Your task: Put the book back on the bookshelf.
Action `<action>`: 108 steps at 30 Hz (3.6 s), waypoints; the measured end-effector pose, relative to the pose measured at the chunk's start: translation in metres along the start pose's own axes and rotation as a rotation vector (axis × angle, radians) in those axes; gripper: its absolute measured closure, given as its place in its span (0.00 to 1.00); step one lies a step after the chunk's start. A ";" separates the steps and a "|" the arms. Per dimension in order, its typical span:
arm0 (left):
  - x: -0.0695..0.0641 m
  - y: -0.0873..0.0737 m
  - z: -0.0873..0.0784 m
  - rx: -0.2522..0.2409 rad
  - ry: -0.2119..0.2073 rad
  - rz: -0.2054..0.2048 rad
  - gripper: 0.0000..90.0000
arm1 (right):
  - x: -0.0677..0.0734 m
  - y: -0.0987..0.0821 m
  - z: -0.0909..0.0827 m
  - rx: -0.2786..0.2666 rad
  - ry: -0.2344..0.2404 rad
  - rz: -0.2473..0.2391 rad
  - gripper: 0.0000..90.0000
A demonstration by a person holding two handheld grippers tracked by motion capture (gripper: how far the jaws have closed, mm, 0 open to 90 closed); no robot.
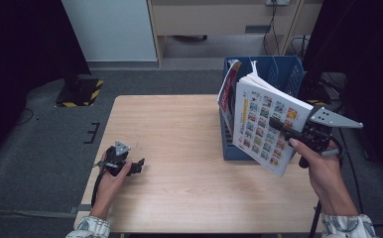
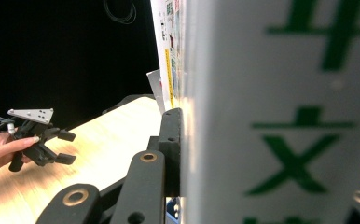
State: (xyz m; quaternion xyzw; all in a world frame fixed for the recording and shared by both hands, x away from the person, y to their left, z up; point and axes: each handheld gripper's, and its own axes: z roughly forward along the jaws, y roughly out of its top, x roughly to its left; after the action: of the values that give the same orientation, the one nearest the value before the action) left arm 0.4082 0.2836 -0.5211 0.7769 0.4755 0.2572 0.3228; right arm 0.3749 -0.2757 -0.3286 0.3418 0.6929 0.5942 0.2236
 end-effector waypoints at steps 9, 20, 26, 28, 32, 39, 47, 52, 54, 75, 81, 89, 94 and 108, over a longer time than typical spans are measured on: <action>0.000 0.000 0.000 0.001 -0.002 0.001 0.06 | -0.004 -0.004 -0.020 -0.002 -0.019 -0.003 0.82; 0.000 0.000 0.000 0.003 0.000 -0.001 0.06 | -0.010 -0.005 -0.035 -0.005 -0.043 0.005 0.82; 0.001 0.000 0.000 -0.002 0.001 -0.005 0.06 | -0.012 -0.006 -0.037 -0.007 -0.051 0.011 0.82; 0.001 0.000 0.000 -0.001 0.001 -0.004 0.06 | -0.013 -0.006 -0.040 -0.004 -0.054 0.013 0.82; 0.000 0.000 0.000 -0.003 0.001 -0.004 0.06 | -0.014 -0.006 -0.044 -0.002 -0.061 0.011 0.82; 0.000 0.000 0.000 -0.002 0.001 -0.003 0.06 | -0.017 -0.007 -0.052 0.001 -0.077 0.009 0.82; 0.002 0.001 -0.001 -0.008 0.006 -0.005 0.06 | -0.023 -0.005 -0.061 -0.008 -0.121 0.003 0.82; 0.001 0.000 -0.001 -0.002 0.007 -0.002 0.06 | -0.028 -0.001 -0.066 0.001 -0.159 -0.008 0.82; 0.001 0.001 -0.001 -0.003 0.008 -0.001 0.06 | -0.030 0.001 -0.067 -0.003 -0.170 -0.014 0.82; 0.002 0.001 -0.002 -0.008 0.007 -0.005 0.06 | -0.054 0.026 -0.027 0.022 -0.267 -0.011 0.82; 0.002 0.001 -0.001 -0.009 0.007 -0.006 0.06 | -0.057 0.029 -0.018 0.023 -0.283 -0.007 0.82; 0.002 0.001 -0.002 -0.012 0.010 -0.008 0.06 | -0.064 0.030 -0.014 0.012 -0.327 0.007 0.82; 0.000 0.001 0.000 -0.002 0.012 0.010 0.06 | -0.066 0.029 -0.015 -0.010 -0.373 0.006 0.82; -0.001 0.002 -0.002 -0.010 0.012 0.008 0.06 | -0.068 0.029 -0.024 -0.013 -0.429 0.014 0.82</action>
State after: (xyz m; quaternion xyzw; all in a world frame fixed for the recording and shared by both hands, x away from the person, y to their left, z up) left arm 0.4076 0.2829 -0.5189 0.7755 0.4731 0.2655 0.3229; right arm 0.4095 -0.3402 -0.3021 0.4637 0.6232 0.5139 0.3640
